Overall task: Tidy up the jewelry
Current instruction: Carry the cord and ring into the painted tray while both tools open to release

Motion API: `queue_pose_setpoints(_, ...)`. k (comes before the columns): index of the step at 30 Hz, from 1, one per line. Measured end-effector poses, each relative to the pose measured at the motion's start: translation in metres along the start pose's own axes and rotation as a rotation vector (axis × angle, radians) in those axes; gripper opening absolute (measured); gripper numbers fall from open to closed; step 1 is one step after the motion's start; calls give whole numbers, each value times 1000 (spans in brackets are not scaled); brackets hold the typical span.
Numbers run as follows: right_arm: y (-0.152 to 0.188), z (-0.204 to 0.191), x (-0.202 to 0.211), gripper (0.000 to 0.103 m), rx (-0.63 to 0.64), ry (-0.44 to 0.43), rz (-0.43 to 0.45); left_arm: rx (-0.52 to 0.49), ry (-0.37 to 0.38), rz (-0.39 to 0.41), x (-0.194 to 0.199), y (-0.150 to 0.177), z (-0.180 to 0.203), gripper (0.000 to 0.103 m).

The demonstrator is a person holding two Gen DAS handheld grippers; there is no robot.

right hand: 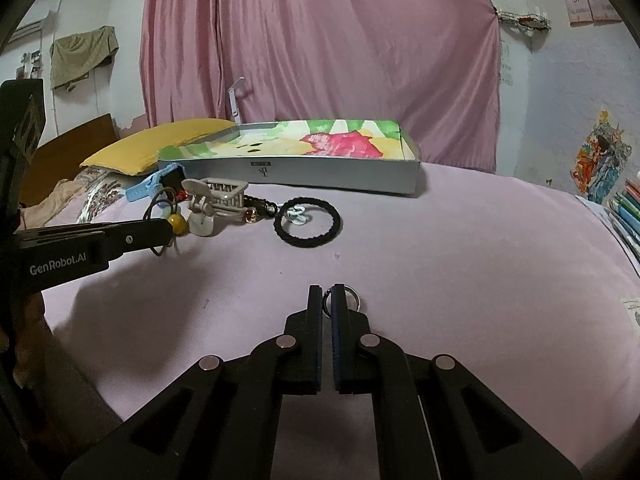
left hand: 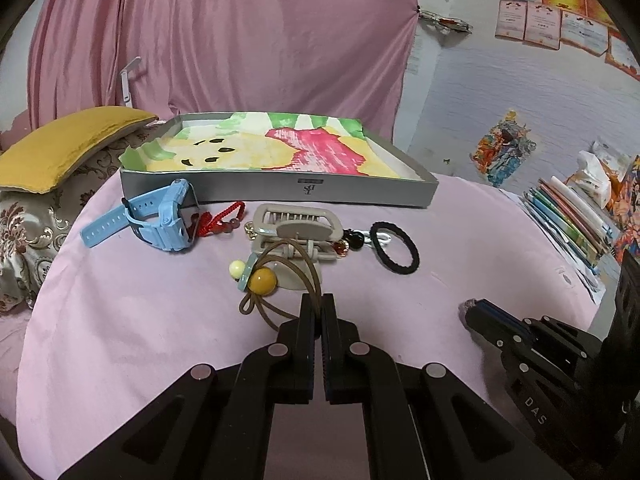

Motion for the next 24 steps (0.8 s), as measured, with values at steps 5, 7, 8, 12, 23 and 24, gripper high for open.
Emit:
queue_pose_setpoints(5, -9, -1, 8, 4, 17, -6, 44, -23, 14, 26, 8, -4, 6, 3)
queue_pose_setpoints(7, -15, -2, 13, 4, 28, -6, 72, -32, 20, 41, 12, -8, 8, 3)
queue_pose_setpoints(8, -19, -2, 15, 4, 31, -8, 84, -34, 22, 49, 13, -10, 9, 3)
queue_pose_setpoints(12, -37, -4, 21, 4, 49, -11, 142, -52, 38, 107, 23, -24, 14, 3)
queue_pose_setpoints(23, -105, -8, 32, 4, 106, -13, 321, -120, 37, 297, 40, -73, 19, 3)
queue_pose_setpoints(24, -111, -10, 32, 4, 111, -13, 334, -124, 34, 313, 41, -78, 18, 3)
Point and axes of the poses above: each gripper's, at about its wrist camera, not at the fingertips, and x roughly against the way its jaws point, z to its right, y to its underside, the point moved 9 cm from there along -x, roughly the way its jaws point, and after that the axes turned 5 degrees about x, right-handed, at the moved point
